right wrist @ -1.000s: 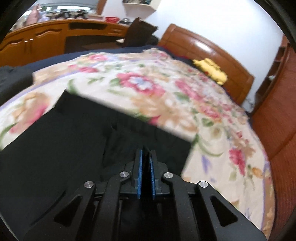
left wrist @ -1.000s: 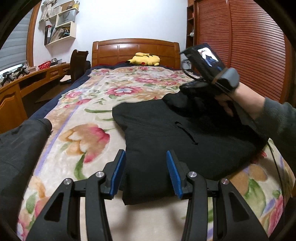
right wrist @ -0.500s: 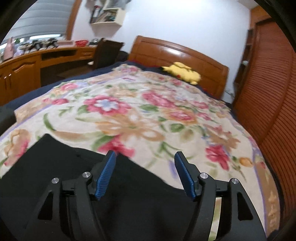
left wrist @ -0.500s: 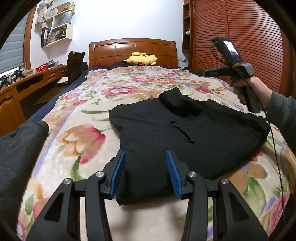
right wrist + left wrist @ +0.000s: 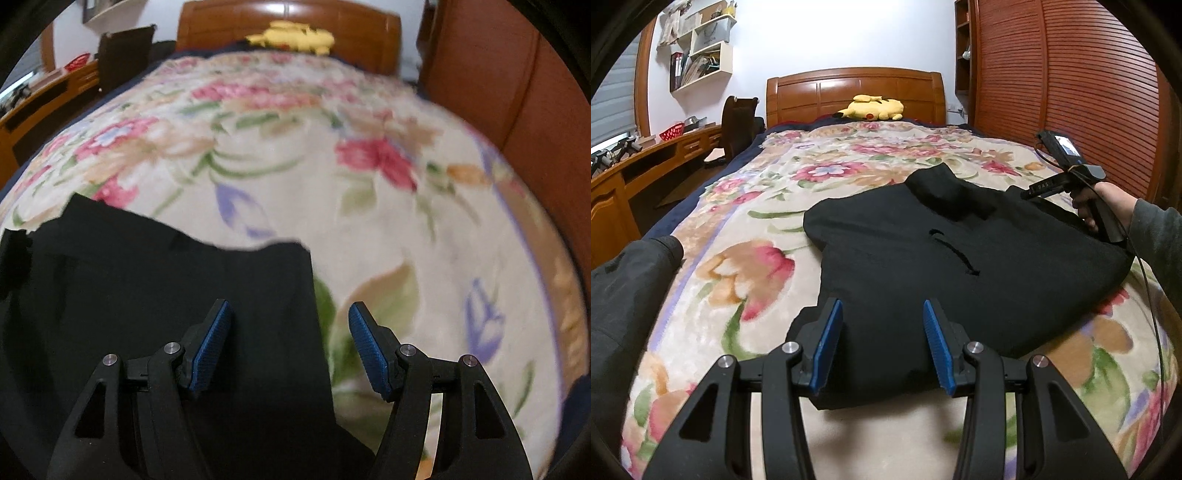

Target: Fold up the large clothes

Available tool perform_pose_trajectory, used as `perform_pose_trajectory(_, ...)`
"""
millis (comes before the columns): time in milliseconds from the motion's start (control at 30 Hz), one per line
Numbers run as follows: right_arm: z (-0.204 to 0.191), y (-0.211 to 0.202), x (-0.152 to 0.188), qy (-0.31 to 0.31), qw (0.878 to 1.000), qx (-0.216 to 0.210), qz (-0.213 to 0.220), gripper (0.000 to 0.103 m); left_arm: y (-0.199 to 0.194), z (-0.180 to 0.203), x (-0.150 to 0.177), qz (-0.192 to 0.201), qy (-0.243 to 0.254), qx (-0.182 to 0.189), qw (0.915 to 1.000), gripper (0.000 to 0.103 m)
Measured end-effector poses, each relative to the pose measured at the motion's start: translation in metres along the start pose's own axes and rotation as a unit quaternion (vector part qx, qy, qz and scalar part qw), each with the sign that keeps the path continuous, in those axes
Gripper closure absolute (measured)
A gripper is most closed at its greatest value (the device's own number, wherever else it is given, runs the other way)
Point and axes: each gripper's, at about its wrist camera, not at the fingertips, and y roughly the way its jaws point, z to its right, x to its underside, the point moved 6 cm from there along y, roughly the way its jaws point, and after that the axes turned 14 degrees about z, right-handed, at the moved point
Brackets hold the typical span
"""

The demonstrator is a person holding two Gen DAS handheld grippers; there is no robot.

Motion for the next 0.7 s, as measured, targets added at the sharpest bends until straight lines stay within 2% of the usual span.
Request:
perform_pose_trajectory(33,0.001,0.003,0.003,0.007,1.0,-0.006,-0.008,0.036,0.001,0.0,0.001,-0.002,0.0,0.0,1.0,0.059)
perform_pose_trajectory(133,-0.002,0.008,0.008,0.005,1.0,-0.021,-0.021,0.047,0.005,0.002,0.004,-0.011,0.006,0.0,0.9999,0.059)
perform_pose_trajectory(167,-0.008,0.005,0.008,-0.008,0.999,-0.028,-0.017,0.061,0.006,0.003,0.004,-0.013,0.008,-0.001,0.9999,0.059)
perform_pose_trajectory(200,-0.012,0.004,0.008,-0.019,0.999,-0.034,-0.015,0.08,0.007,0.004,0.005,-0.014,0.01,-0.002,0.9999,0.059)
perform_pose_trajectory(233,-0.017,0.001,0.007,-0.036,0.999,-0.036,-0.012,0.09,0.007,0.004,0.005,-0.015,0.011,-0.003,0.9998,0.059)
perform_pose_trajectory(300,-0.026,-0.008,0.005,-0.07,0.997,-0.037,0.004,0.1,0.009,0.002,0.005,-0.016,0.011,-0.011,0.9998,0.059)
perform_pose_trajectory(333,-0.029,-0.015,0.002,-0.086,0.995,-0.038,0.014,0.1,0.01,0.001,0.006,-0.019,0.011,-0.015,0.9997,0.059)
perform_pose_trajectory(400,-0.025,-0.02,-0.003,-0.106,0.994,-0.004,0.03,0.101,0.013,-0.001,0.008,-0.025,0.009,-0.018,0.9995,0.059)
perform_pose_trajectory(467,-0.014,-0.029,-0.013,-0.095,0.994,0.023,0.049,0.102,0.014,-0.001,0.011,-0.03,0.008,-0.019,0.9993,0.059)
perform_pose_trajectory(567,0.016,-0.042,-0.028,-0.065,0.991,0.085,0.076,0.103,0.016,-0.002,0.014,-0.035,0.01,-0.021,0.9991,0.059)
perform_pose_trajectory(633,0.027,-0.046,-0.029,-0.054,0.991,0.097,0.073,0.103,0.016,-0.002,0.016,-0.037,0.007,-0.02,0.9991,0.059)
perform_pose_trajectory(700,0.029,-0.054,-0.032,-0.062,0.988,0.112,0.089,0.102,0.017,-0.003,0.016,-0.039,0.006,-0.02,0.999,0.059)
